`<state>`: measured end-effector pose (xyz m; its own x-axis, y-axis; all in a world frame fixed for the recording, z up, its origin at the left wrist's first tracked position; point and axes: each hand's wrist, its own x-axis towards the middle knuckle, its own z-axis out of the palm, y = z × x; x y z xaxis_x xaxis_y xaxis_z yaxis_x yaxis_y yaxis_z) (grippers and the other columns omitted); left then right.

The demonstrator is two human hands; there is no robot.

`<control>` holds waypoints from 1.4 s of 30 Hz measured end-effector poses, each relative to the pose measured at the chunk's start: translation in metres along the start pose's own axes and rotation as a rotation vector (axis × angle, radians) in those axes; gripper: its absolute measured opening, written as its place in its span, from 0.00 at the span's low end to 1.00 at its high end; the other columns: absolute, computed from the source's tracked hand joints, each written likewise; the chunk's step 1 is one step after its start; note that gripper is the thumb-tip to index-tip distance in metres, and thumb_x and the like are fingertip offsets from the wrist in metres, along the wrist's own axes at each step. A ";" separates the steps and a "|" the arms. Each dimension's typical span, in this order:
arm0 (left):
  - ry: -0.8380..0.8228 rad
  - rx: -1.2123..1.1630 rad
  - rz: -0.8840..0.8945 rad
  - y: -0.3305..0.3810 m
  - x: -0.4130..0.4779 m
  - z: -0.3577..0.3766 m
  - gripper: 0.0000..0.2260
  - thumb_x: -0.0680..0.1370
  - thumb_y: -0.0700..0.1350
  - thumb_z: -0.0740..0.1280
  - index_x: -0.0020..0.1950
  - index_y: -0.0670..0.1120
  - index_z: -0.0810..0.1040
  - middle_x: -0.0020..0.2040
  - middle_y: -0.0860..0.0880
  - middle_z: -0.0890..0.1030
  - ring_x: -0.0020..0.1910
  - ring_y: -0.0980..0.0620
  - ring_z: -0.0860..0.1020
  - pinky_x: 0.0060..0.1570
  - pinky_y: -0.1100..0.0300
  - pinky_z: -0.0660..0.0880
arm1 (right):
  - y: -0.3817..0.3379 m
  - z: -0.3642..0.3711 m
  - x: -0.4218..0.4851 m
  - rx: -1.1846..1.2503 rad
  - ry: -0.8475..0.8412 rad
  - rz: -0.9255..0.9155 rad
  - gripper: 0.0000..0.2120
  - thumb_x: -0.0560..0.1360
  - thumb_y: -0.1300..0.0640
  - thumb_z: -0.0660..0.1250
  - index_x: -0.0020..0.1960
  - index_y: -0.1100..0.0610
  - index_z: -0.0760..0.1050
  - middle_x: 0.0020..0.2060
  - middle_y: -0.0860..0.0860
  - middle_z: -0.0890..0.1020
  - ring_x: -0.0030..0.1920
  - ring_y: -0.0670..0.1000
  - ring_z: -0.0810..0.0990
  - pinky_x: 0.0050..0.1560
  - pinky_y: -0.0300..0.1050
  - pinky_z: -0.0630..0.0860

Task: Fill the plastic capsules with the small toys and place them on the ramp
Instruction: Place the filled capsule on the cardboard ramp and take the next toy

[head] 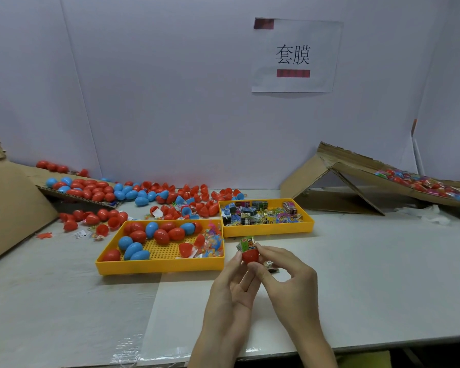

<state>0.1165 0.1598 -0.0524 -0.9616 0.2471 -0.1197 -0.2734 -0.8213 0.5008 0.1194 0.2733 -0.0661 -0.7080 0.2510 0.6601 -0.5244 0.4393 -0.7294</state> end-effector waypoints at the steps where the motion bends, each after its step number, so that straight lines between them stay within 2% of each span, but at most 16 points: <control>1: -0.007 -0.001 -0.007 0.000 0.000 0.000 0.15 0.73 0.40 0.71 0.56 0.33 0.82 0.52 0.36 0.84 0.44 0.47 0.85 0.40 0.58 0.83 | 0.000 0.000 0.000 -0.005 0.008 -0.002 0.19 0.68 0.63 0.79 0.56 0.49 0.84 0.49 0.41 0.85 0.53 0.39 0.81 0.51 0.29 0.76; 5: -0.030 0.003 -0.022 -0.001 0.000 0.000 0.13 0.75 0.39 0.70 0.56 0.32 0.83 0.53 0.35 0.84 0.45 0.45 0.86 0.40 0.58 0.83 | 0.000 -0.001 -0.001 0.020 0.034 0.000 0.19 0.67 0.66 0.79 0.54 0.51 0.84 0.47 0.40 0.86 0.50 0.38 0.83 0.49 0.28 0.76; 9: -0.041 -0.002 -0.020 -0.001 0.000 0.000 0.14 0.76 0.39 0.68 0.58 0.32 0.81 0.54 0.34 0.83 0.48 0.44 0.85 0.41 0.57 0.83 | -0.003 0.000 0.000 0.030 0.026 0.007 0.19 0.69 0.64 0.78 0.54 0.46 0.83 0.45 0.39 0.86 0.47 0.42 0.84 0.46 0.35 0.79; 13: -0.031 0.013 -0.001 -0.002 0.001 0.001 0.15 0.76 0.40 0.69 0.59 0.35 0.80 0.55 0.35 0.83 0.53 0.42 0.84 0.45 0.56 0.83 | -0.005 0.000 0.002 -0.018 0.024 -0.077 0.21 0.69 0.66 0.77 0.59 0.49 0.82 0.52 0.40 0.83 0.51 0.43 0.82 0.46 0.32 0.77; 15: -0.032 0.027 0.017 -0.002 0.001 0.001 0.13 0.74 0.41 0.70 0.57 0.37 0.82 0.55 0.37 0.83 0.53 0.43 0.84 0.43 0.56 0.83 | -0.005 0.000 0.001 -0.021 0.006 -0.124 0.21 0.70 0.67 0.76 0.58 0.49 0.84 0.54 0.40 0.82 0.55 0.42 0.81 0.47 0.30 0.76; 18: -0.047 0.036 0.025 -0.002 0.000 0.002 0.10 0.73 0.42 0.71 0.52 0.39 0.84 0.54 0.39 0.83 0.52 0.44 0.84 0.42 0.57 0.82 | -0.005 0.001 0.001 0.001 -0.004 -0.128 0.17 0.69 0.68 0.76 0.54 0.52 0.85 0.52 0.42 0.83 0.53 0.43 0.82 0.47 0.31 0.77; 25: -0.040 0.077 0.046 -0.002 -0.001 0.002 0.09 0.75 0.41 0.70 0.53 0.39 0.84 0.53 0.41 0.83 0.50 0.46 0.84 0.47 0.58 0.82 | -0.005 0.001 0.000 0.037 0.032 -0.096 0.15 0.68 0.68 0.77 0.50 0.52 0.86 0.49 0.43 0.85 0.52 0.42 0.83 0.51 0.33 0.78; 30: -0.038 0.076 0.050 -0.002 -0.002 0.003 0.09 0.75 0.41 0.70 0.53 0.39 0.84 0.53 0.39 0.84 0.51 0.44 0.84 0.44 0.57 0.82 | -0.007 0.001 0.001 0.000 -0.003 -0.098 0.20 0.70 0.67 0.76 0.56 0.49 0.84 0.52 0.41 0.83 0.51 0.44 0.83 0.46 0.34 0.80; 33: -0.042 0.060 0.042 -0.002 -0.001 0.002 0.12 0.76 0.40 0.69 0.57 0.38 0.83 0.56 0.39 0.83 0.55 0.42 0.83 0.45 0.56 0.82 | -0.007 0.002 0.001 0.005 -0.025 -0.119 0.20 0.70 0.68 0.75 0.57 0.50 0.83 0.53 0.43 0.82 0.53 0.43 0.81 0.48 0.32 0.78; 37: -0.040 0.080 0.055 -0.003 0.000 0.000 0.13 0.76 0.39 0.69 0.58 0.36 0.82 0.57 0.39 0.83 0.54 0.45 0.83 0.49 0.58 0.83 | -0.007 0.001 0.001 0.008 0.002 -0.124 0.17 0.70 0.67 0.76 0.54 0.50 0.85 0.53 0.43 0.83 0.51 0.43 0.81 0.50 0.31 0.76; 42: -0.035 0.081 0.056 -0.004 0.001 -0.001 0.15 0.76 0.39 0.69 0.61 0.35 0.80 0.59 0.37 0.82 0.57 0.44 0.82 0.56 0.56 0.80 | -0.007 0.001 0.001 0.000 0.010 -0.127 0.14 0.70 0.65 0.74 0.52 0.51 0.85 0.52 0.44 0.83 0.50 0.43 0.82 0.49 0.30 0.76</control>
<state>0.1167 0.1626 -0.0549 -0.9734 0.2210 -0.0603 -0.2150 -0.7902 0.5738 0.1217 0.2694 -0.0610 -0.6311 0.2023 0.7488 -0.6091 0.4685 -0.6400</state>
